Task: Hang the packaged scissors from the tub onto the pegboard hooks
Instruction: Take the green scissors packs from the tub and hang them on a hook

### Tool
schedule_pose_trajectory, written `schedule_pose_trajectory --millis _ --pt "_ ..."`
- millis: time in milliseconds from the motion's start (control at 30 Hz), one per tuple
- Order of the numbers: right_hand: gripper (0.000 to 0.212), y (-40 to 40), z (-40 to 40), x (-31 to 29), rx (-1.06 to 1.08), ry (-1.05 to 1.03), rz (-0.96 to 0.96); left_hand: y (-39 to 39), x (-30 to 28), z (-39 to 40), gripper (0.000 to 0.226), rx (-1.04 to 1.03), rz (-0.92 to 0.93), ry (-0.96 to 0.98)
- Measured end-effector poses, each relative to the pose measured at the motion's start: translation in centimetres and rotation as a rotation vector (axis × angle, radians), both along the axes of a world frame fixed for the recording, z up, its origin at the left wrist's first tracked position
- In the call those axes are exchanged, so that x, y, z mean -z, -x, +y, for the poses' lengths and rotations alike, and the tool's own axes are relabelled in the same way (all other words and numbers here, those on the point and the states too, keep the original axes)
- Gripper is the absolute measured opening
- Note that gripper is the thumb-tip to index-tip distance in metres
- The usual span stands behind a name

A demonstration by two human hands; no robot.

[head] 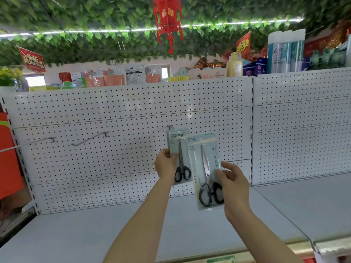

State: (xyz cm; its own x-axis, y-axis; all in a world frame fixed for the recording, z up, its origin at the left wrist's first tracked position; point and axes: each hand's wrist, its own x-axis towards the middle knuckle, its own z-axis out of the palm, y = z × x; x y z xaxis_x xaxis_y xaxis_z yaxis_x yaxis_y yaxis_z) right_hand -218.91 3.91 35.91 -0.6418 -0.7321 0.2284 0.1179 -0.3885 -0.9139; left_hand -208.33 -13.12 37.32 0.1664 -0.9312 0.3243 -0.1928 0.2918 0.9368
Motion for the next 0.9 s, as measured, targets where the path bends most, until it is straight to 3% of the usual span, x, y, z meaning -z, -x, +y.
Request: schedule_pose_trajectory --millis 200,333,467,633,900 --pt "0.019 -1.1 -2.5 -0.2 -0.042 -0.022 0.005 -1.7 0.1 -1.0 0.029 0.022 -0.097 0.052" --pt "0.020 -1.8 -4.5 -0.5 -0.047 -0.014 0.025 -3.7 -1.4 0.0 0.032 -0.067 -0.145 0.455" --pt "0.019 -2.2 -6.3 -0.6 -0.041 -0.003 -0.009 -4.5 -4.0 1.8 0.044 0.034 -0.485 0.742" --pt "0.018 -2.8 -8.1 0.1 -0.030 0.006 -0.048 -3.8 -4.0 1.0 0.057 0.057 -0.792 0.830" --pt "0.018 -3.1 -10.7 1.2 -0.008 -0.025 -0.064 -3.1 -3.2 -1.9 0.057 0.035 -0.891 0.801"
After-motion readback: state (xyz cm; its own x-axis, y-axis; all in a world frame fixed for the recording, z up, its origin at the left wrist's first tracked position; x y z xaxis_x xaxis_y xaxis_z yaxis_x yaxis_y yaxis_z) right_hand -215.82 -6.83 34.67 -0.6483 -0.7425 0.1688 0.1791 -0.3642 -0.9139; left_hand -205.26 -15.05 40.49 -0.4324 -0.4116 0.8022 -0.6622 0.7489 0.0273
